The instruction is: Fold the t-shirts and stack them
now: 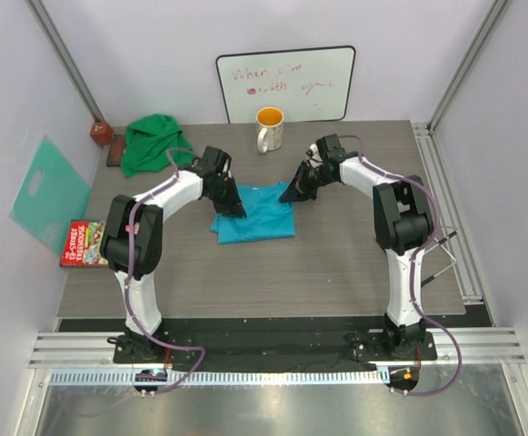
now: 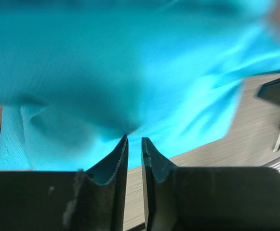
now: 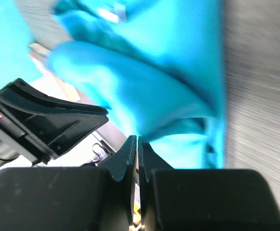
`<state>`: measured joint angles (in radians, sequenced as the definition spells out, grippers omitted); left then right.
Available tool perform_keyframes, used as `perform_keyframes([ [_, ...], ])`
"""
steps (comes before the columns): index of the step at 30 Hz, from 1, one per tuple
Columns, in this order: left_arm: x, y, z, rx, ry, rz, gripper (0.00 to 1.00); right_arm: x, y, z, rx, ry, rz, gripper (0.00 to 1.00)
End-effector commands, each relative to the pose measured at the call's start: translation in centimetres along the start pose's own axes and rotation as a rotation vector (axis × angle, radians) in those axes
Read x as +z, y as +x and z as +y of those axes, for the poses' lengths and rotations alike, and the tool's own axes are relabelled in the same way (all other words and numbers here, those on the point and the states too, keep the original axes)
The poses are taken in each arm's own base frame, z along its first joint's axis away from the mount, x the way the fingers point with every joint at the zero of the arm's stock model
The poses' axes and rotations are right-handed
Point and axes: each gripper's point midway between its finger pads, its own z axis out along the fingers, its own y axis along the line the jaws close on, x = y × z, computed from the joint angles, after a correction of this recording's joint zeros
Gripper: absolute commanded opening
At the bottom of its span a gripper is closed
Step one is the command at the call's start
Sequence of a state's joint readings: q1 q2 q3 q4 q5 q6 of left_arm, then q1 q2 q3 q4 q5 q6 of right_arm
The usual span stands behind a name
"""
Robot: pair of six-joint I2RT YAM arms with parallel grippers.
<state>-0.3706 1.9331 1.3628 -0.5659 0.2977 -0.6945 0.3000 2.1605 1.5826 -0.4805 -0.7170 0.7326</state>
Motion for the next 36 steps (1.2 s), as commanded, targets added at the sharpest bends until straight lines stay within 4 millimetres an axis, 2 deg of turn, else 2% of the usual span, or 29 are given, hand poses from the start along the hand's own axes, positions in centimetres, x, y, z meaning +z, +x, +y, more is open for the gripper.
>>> perform_keyframes([
  [1, -2.6, -4.2, -2.8, 0.06, 0.031, -0.116, 0.18, -2.5, -1.9, 5.7, -0.113, -0.107, -0.057, 0.1],
  [4, -2.9, -5.7, -3.7, 0.065, 0.051, -0.134, 0.19, -2.4, -2.2, 6.3, -0.112, -0.121, -0.05, 0.1],
  [8, -2.6, -6.7, -3.5, 0.061, 0.045, -0.139, 0.19, -2.0, -2.7, 6.3, -0.107, -0.122, -0.046, 0.1],
  [14, -2.2, -6.8, -2.6, 0.058, 0.027, -0.127, 0.19, -2.6, -2.3, 7.1, -0.113, -0.14, -0.04, 0.1],
  [17, -2.3, -6.8, -2.1, 0.05, 0.022, -0.127, 0.19, -3.2, -1.6, 7.8, -0.121, -0.152, -0.034, 0.1],
  [20, -2.1, -6.9, -1.6, 0.044, 0.016, -0.13, 0.19, -2.9, -0.7, 7.5, -0.131, -0.147, -0.018, 0.1],
  [26, -0.3, -7.0, 0.0, 0.021, -0.016, -0.112, 0.19, -0.1, 0.0, 4.5, -0.079, -0.1, 0.045, 0.09],
  [31, 0.2, -8.0, 0.9, 0.005, -0.02, -0.125, 0.18, 1.5, -2.4, 4.3, -0.083, -0.091, 0.016, 0.09],
  [32, 0.3, -8.4, 1.3, -0.004, -0.017, -0.127, 0.18, 1.4, -3.2, 5.2, -0.099, -0.107, 0.002, 0.09],
  [34, 0.6, -8.8, 1.7, -0.018, -0.012, -0.119, 0.18, 3.0, -3.7, 4.2, -0.069, -0.103, 0.024, 0.09],
  [35, 0.8, -8.9, 1.8, -0.02, -0.012, -0.117, 0.18, 3.2, -4.2, 4.5, -0.076, -0.111, 0.02, 0.09],
  [36, 1.0, -9.0, 2.0, -0.021, -0.014, -0.111, 0.18, 4.1, -4.4, 3.6, -0.058, -0.099, 0.028, 0.09],
])
